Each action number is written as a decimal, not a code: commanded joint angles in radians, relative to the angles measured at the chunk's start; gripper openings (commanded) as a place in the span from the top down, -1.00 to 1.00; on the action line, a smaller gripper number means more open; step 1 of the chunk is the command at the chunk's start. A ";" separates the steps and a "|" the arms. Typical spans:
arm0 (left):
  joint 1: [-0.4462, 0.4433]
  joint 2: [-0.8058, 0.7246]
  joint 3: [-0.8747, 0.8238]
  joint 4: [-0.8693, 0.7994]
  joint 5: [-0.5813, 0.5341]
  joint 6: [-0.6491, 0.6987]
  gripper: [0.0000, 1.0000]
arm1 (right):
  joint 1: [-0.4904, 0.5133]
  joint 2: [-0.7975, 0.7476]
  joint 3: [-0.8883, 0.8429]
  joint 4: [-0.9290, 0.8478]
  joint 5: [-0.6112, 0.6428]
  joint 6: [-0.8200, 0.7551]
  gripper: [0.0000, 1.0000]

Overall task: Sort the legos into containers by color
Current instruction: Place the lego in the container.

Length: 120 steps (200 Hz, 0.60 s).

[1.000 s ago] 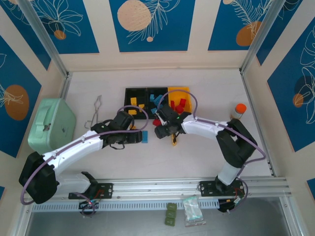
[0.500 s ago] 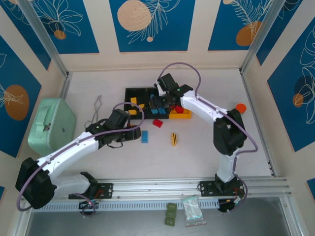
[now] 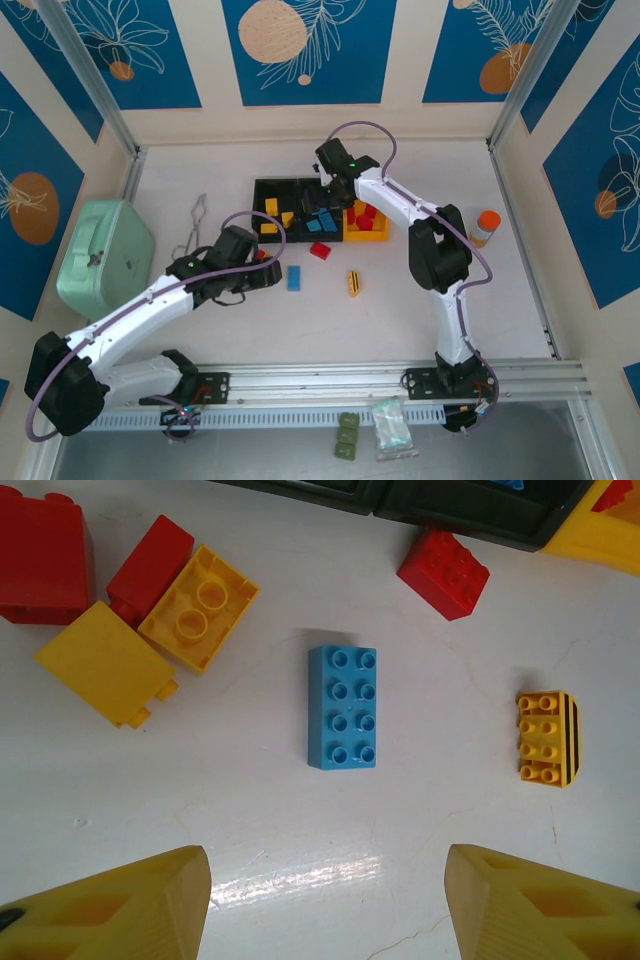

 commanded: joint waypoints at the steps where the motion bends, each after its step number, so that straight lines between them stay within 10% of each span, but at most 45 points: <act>1: 0.014 -0.015 -0.011 -0.024 -0.006 -0.012 -0.26 | -0.004 0.003 0.032 -0.032 0.003 0.011 -0.41; 120: 0.034 -0.002 -0.016 -0.067 -0.033 -0.034 -0.27 | 0.003 -0.181 -0.070 0.001 0.004 0.031 -0.56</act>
